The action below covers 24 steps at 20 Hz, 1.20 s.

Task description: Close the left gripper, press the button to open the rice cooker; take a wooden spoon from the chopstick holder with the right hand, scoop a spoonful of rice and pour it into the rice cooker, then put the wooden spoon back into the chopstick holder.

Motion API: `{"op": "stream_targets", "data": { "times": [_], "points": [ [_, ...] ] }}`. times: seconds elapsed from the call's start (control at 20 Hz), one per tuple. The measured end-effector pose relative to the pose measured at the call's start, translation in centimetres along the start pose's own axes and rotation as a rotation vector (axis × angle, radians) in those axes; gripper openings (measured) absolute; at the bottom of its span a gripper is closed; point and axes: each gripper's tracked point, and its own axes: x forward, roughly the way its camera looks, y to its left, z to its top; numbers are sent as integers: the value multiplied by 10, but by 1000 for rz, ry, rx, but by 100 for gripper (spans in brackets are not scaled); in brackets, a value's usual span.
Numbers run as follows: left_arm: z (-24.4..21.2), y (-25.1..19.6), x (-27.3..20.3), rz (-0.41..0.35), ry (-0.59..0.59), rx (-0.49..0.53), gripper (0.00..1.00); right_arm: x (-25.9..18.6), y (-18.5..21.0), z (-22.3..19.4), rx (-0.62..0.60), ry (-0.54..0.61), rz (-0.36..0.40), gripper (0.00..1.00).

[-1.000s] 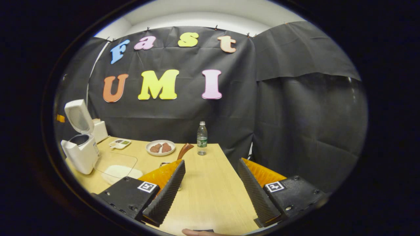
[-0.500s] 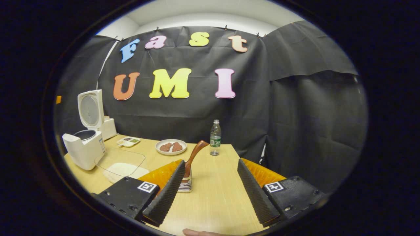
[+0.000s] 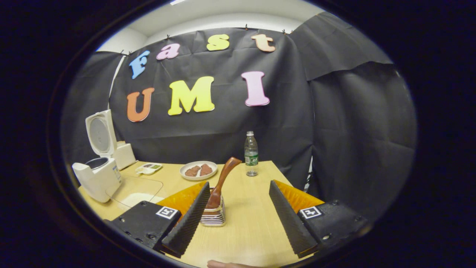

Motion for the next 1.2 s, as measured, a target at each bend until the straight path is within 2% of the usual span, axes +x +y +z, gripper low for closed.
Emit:
{"op": "stream_targets", "data": {
  "times": [0.3, 0.4, 0.5, 0.7, 0.85, 1.0, 1.05, 1.1, 1.2],
  "points": [
    [26, -36, -34, -80, -103, 82, 90, 35, 19, -15, 78, 34, 55, 100],
    [26, -46, -40, -110, -112, 67, 90, 48, 32, -22, 115, 51, 87, 100],
    [22, -55, -43, -150, -108, 42, 90, 63, 35, -30, 129, 74, 87, 100],
    [19, -41, -38, -122, -108, 25, 90, 89, 31, -43, 132, 92, 55, 100],
    [10, -34, -29, -111, -89, 5, 90, 106, 45, -45, 152, 91, 92, 98],
    [-12, -27, -20, -98, -35, 5, 90, 124, 49, -43, 182, 112, 90, 95],
    [-19, -25, -18, -97, -17, 6, 86, 129, 50, -40, 204, 111, 97, 84],
    [-23, -20, -16, -89, -3, 10, 90, 136, 50, -38, 220, 117, 100, 87],
    [-30, -13, -15, -70, 12, 18, 90, 149, 43, -47, 239, 168, 80, 77]
  ]
}}
